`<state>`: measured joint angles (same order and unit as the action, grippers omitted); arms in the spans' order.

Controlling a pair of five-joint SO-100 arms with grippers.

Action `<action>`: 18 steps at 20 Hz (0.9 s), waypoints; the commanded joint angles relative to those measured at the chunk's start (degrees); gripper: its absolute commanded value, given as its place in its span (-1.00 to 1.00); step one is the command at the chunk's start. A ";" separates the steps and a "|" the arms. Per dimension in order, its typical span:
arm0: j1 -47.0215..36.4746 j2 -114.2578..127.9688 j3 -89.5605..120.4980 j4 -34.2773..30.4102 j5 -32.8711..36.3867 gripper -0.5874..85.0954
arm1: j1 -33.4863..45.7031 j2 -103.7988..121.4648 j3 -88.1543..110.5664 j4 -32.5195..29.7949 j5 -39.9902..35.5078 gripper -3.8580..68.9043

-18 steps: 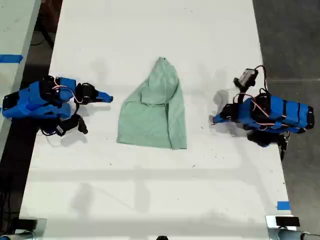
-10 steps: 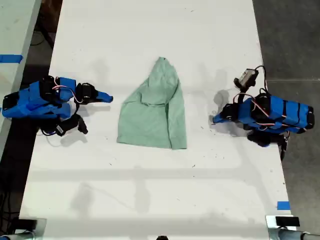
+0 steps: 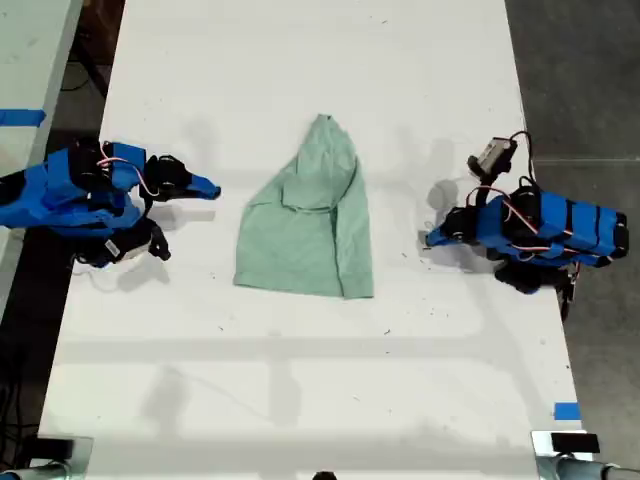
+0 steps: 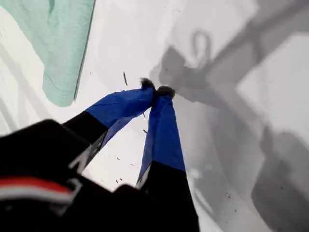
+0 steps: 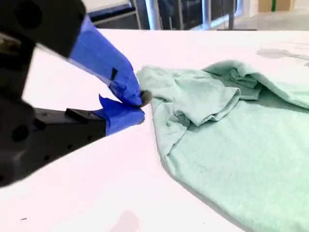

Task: Fold t shirt

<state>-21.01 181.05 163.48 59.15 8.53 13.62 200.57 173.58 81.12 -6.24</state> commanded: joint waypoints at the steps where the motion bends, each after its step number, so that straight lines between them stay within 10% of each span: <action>1: 4.13 -20.74 -14.06 -0.18 -0.26 -0.87 | -0.35 0.53 1.23 0.18 0.53 -0.84; 10: 6.68 -67.76 -30.15 -11.34 5.80 -0.73 | -0.44 0.53 1.23 0.18 0.26 -0.84; 18: 6.15 -93.87 -49.75 -2.64 9.49 -0.99 | -0.62 0.53 1.23 0.18 0.26 -0.84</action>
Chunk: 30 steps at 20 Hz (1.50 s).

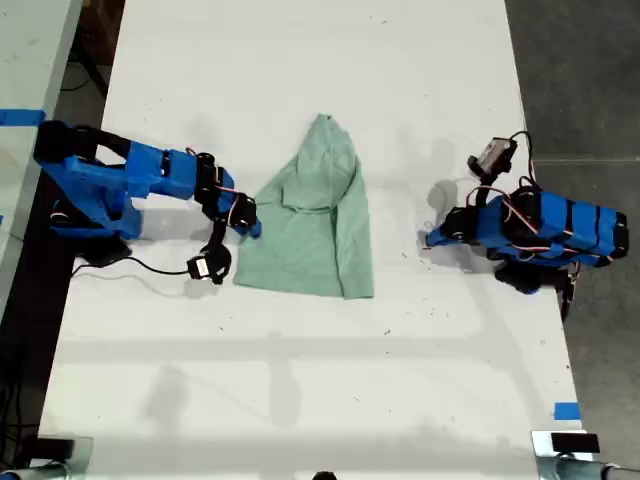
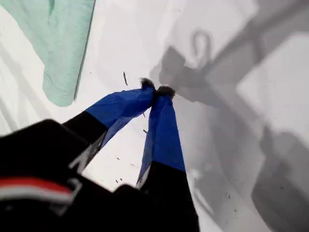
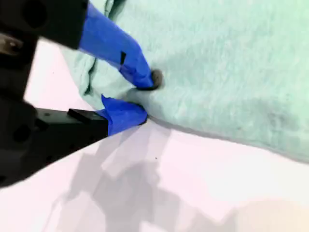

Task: Fold t shirt

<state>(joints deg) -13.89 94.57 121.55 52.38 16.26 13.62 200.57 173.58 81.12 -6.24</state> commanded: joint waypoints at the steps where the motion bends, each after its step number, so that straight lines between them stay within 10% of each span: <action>1: -0.53 -10.20 -12.30 7.56 1.41 -0.99 | -0.62 0.53 1.23 0.18 0.26 -0.85; 13: 3.08 -18.98 -62.23 36.74 3.08 -0.99 | -0.62 0.53 1.23 0.18 0.18 -0.85; 30: 4.75 -29.88 -64.42 5.63 13.10 -0.69 | -0.53 0.53 1.23 0.18 0.18 -0.85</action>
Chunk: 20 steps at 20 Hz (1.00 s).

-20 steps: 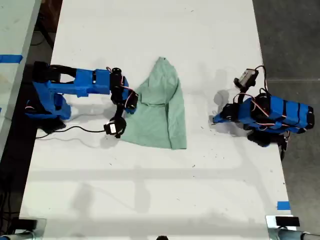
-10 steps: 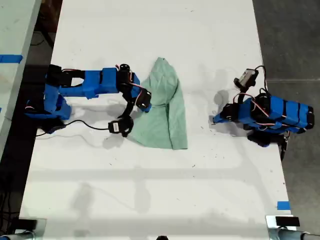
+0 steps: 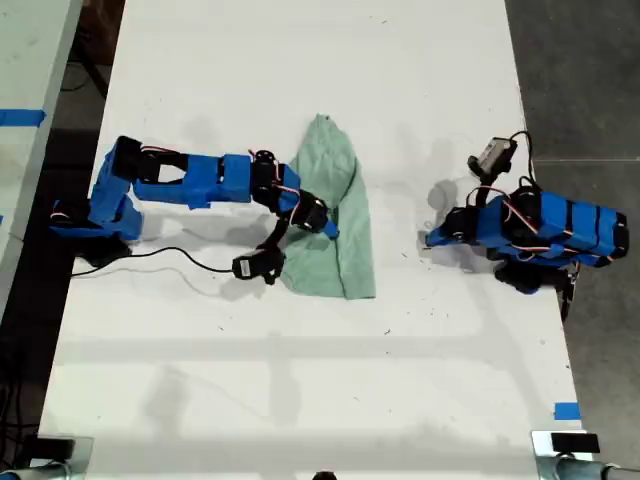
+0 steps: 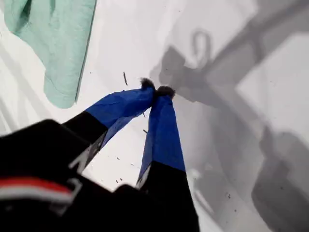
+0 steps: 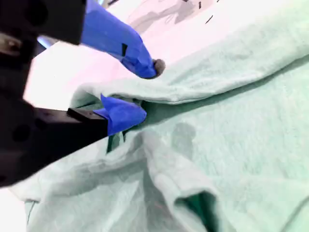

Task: Fold t shirt

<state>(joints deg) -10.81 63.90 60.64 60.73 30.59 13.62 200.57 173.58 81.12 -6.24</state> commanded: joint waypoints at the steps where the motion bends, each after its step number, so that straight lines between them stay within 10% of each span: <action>1: 1.93 0.70 -3.52 -3.60 -1.49 -0.68 | -0.53 0.53 1.23 0.18 0.18 -0.85; 11: 0.79 15.38 -2.37 4.22 -6.24 -0.94 | -0.62 0.53 1.23 0.18 0.18 -0.86; 14: -3.34 21.18 8.61 13.89 -11.43 -0.72 | -0.62 0.53 1.23 0.18 0.18 -0.86; 20: -0.88 10.81 16.26 12.13 -18.81 -0.75 | -0.53 0.53 1.23 0.18 0.35 -0.86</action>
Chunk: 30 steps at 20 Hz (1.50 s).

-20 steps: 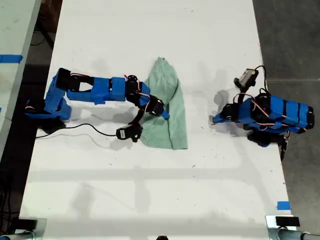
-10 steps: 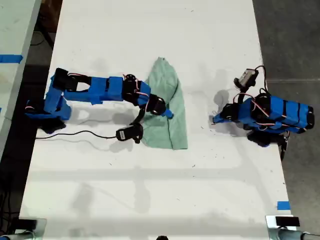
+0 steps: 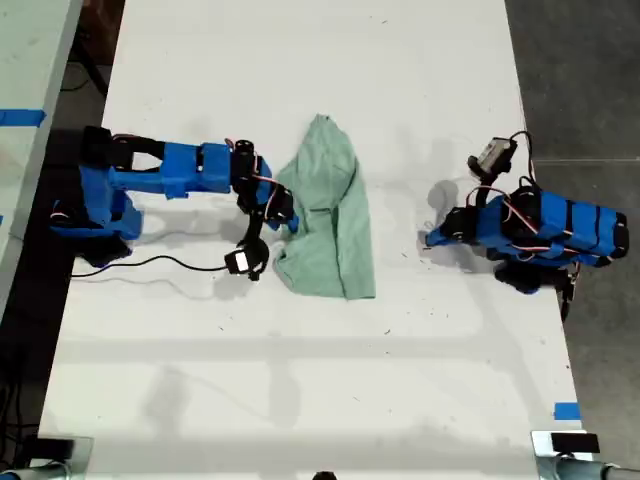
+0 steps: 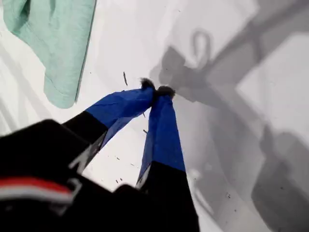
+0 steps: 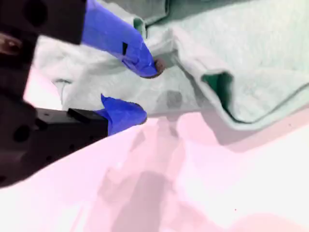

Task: Fold t shirt

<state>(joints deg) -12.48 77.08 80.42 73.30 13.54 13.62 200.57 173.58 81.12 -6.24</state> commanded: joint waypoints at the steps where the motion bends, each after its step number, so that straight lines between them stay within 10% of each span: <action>1: 2.72 -6.06 -9.49 -0.44 -1.76 -0.75 | -0.44 0.53 1.23 0.18 0.35 -0.86; 8: 6.59 -9.23 -24.96 -8.26 -1.23 -0.68 | -0.44 0.53 1.23 0.18 0.35 -0.86; 14: 1.93 1.58 -17.84 5.01 1.93 -0.98 | -0.53 0.53 1.23 0.18 0.26 -0.86; 16: 1.76 13.45 -5.19 4.04 1.05 -0.99 | -0.53 0.53 1.23 0.18 0.26 -0.86; 21: -2.72 85.17 69.35 -32.08 -1.93 -0.99 | -0.53 0.53 1.23 0.18 0.35 -0.86; 24: -6.86 127.88 96.77 -25.31 3.34 -0.99 | -0.26 0.53 1.23 0.18 0.35 -0.86; 30: -7.73 129.46 100.55 -21.27 3.69 -0.99 | -0.53 0.53 1.41 0.18 0.53 -0.86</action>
<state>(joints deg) -20.13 204.96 180.88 51.50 18.63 13.62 200.57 173.67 81.12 -6.24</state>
